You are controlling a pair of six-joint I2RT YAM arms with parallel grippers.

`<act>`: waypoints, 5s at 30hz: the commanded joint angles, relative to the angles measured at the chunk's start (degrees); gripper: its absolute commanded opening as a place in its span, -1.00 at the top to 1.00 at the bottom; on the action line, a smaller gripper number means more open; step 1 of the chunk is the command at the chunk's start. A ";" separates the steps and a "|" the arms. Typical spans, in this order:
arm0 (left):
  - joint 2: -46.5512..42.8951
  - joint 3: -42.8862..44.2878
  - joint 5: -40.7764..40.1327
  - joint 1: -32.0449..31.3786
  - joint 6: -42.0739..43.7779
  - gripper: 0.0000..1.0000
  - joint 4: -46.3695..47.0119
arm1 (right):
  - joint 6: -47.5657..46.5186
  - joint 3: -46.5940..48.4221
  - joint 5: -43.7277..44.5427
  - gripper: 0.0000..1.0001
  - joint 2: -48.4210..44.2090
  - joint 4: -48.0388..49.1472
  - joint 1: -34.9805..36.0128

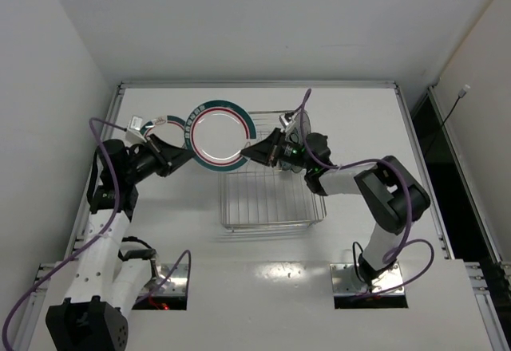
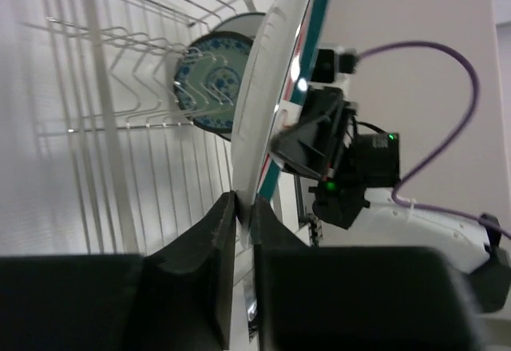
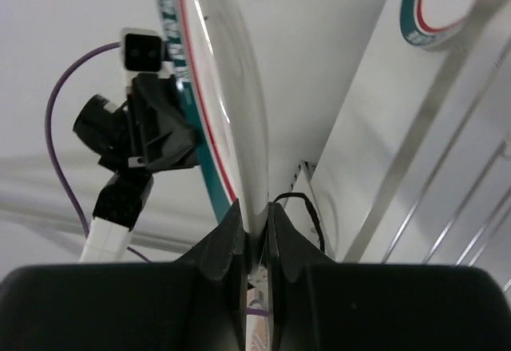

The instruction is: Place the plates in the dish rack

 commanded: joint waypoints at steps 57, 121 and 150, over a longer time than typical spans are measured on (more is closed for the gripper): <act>12.40 6.15 -24.11 9.87 19.28 -0.60 -23.25 | -39.86 49.13 78.97 0.87 1.48 -113.74 13.47; 23.60 21.19 -10.23 5.31 5.49 1.00 8.84 | -50.86 12.30 29.24 -0.94 -36.60 -61.54 8.54; 10.82 7.60 -1.51 -16.24 2.20 0.71 12.85 | -19.99 -5.81 4.24 1.00 -27.96 -19.21 -7.09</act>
